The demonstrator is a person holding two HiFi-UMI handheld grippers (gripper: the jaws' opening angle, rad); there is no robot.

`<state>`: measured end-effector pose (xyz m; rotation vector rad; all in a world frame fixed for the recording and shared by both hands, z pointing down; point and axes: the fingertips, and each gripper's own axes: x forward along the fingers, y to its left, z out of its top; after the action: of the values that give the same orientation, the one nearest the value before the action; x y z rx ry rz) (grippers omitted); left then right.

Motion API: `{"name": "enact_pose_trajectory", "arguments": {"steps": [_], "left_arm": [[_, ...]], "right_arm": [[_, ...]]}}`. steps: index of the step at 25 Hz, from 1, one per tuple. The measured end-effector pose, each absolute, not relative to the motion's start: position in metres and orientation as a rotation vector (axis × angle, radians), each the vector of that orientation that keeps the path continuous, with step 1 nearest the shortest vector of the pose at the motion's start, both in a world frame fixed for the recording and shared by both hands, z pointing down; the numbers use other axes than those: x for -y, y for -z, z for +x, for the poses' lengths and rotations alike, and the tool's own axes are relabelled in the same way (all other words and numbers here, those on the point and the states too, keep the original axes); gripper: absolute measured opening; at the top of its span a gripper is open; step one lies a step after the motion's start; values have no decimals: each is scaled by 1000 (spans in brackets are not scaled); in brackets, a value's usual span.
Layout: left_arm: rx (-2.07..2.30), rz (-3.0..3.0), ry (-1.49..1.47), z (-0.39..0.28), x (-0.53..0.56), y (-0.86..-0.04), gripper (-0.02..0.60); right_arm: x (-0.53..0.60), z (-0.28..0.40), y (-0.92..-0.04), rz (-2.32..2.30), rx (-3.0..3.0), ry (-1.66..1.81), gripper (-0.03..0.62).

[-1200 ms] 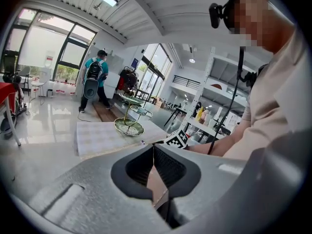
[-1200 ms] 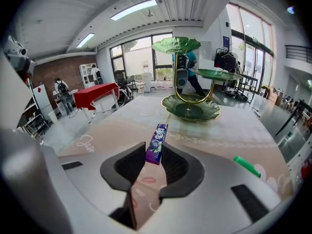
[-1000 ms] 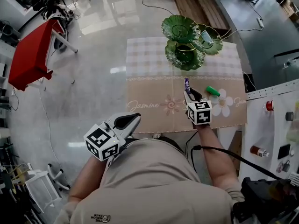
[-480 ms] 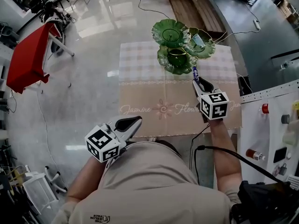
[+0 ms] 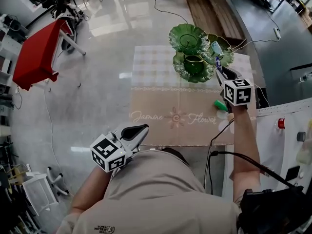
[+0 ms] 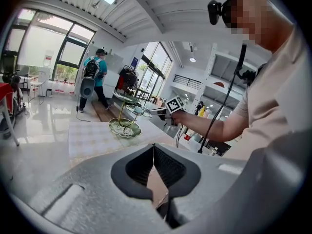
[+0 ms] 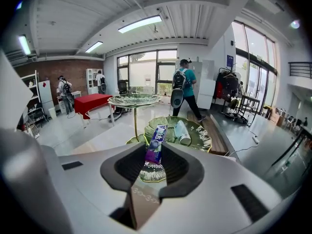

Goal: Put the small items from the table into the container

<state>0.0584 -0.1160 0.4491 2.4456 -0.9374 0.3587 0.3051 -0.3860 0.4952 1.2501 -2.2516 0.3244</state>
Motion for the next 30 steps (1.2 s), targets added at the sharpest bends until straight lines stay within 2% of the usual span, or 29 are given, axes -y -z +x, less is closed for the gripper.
{"name": "enact_pose_trajectory", "arguments": {"steps": [13,22,25,30], "left_arm": [[1100,2341,-342,8,111,-453,8],[1141,2324,-334,-16,111,-452,8],[1141,2328,-329,-25,112,-451,8],[1101,2357,-325,-33,108,-448,8]], "right_arm": [[459,290,-520,1071,2117,-304,109],[471,291,-537,1048,2039,-307,118],[470,292,-542,1059,2045,-343,149],[457,293,-525,1143,2033,-311,155]]}}
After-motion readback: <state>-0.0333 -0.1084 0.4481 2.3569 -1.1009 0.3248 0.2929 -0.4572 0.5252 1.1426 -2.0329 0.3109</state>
